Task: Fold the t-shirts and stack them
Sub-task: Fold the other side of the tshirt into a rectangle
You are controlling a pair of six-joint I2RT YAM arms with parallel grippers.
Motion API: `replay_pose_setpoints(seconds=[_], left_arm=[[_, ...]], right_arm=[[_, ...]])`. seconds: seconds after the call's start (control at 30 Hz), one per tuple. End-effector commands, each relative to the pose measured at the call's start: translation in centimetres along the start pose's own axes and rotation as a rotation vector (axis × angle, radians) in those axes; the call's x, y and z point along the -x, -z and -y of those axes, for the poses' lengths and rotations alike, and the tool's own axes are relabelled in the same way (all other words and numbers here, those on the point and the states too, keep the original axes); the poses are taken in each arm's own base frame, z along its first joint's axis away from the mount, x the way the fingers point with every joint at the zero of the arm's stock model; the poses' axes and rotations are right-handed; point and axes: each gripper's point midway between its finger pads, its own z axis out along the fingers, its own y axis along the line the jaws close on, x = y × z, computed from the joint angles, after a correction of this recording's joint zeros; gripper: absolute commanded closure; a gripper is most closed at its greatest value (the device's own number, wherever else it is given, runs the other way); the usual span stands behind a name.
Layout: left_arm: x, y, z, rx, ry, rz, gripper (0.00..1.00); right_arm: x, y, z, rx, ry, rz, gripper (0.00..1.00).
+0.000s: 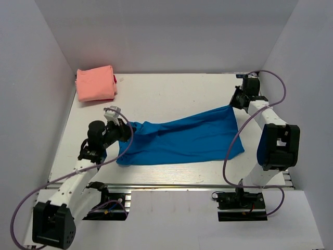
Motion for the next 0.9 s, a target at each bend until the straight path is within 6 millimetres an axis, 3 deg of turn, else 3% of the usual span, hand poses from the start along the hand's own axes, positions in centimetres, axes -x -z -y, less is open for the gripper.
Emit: replay_pose_setpoints(seconds=[0.0,0.03,0.23,0.37,0.4,0.57,0.73,0.87], left_arm=[[-2.4,1.6,0.8,-0.018,0.075,-0.028,1.00],[-4.4,1.8,0.6,-0.022,0.104,-0.056,1.00],[-8.4,3.6,1.3,-0.049,0.204,-0.106,1.00],[-10.4,4.9,0.7,0.008,0.252,-0.121,1.00],[-10.0,5.3,0.8,0.014,0.242,-0.098,1.00],[-12.6,6.4,-1.5,0.169,0.301,-0.144,1.00],[-13.3,6.4,-1.6,0.171,0.320,-0.167,1.00],[-15.9,6.3,-2.3,0.197,0.372,-0.217,1.00]], right_arm=[[0.6,1.4,0.2,-0.011,-0.020,0.035,1.00],[0.4,1.5,0.2,-0.007,-0.023,0.032,1.00],[-0.5,2.5,0.7,-0.026,-0.032,0.024,1.00],[-0.5,3.2,1.2,-0.048,-0.030,0.034,1.00],[-0.8,3.2,1.3,-0.050,-0.029,0.028,1.00],[-2.1,3.9,1.6,-0.054,-0.029,0.015,1.00],[-4.6,3.8,3.0,-0.103,-0.050,-0.025,1.00],[-7.0,3.3,3.9,-0.129,-0.066,-0.067,1.00]])
